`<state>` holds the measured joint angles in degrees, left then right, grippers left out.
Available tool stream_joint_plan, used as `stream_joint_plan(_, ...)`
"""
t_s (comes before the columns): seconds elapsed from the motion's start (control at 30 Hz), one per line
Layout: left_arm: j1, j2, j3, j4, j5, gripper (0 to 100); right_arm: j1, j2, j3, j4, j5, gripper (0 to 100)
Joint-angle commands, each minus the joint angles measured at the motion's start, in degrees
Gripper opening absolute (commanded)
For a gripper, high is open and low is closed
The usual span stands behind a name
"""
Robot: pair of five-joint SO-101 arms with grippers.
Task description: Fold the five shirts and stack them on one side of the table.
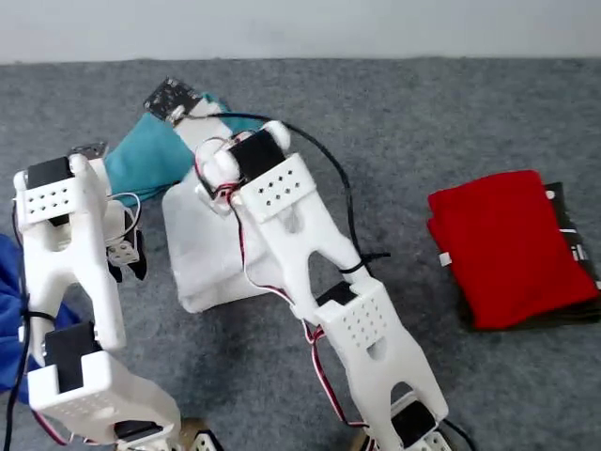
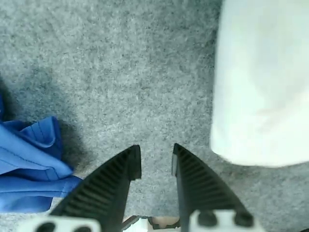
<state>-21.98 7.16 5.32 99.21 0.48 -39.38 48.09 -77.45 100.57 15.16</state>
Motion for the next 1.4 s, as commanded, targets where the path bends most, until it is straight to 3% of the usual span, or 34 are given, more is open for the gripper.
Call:
stream_joint_plan(0.0, -0.3, -2.5, -1.5, 1.0, 0.5, 12, 2.7, -4.8, 2.4, 2.2, -0.6, 1.0)
stream_joint_plan(0.17, -0.5, -2.3, -1.5, 1.0, 0.5, 12, 3.6, -2.7, 3.9, 2.2, -0.8, 1.0)
stream_joint_plan(0.7, -0.6, -2.6, -1.5, 1.0, 0.5, 12, -6.1, 4.4, 2.6, -0.2, -4.6, 1.0)
stream_joint_plan(1.2, -0.5, -2.6, -1.5, 1.1, 0.5, 12, 7.7, 6.5, 7.8, 2.1, -4.2, 1.3)
stream_joint_plan(1.37, 2.3, -2.6, -7.5, 1.1, 0.6, 12, 8.1, 6.4, 16.3, 1.7, -4.7, 12.5)
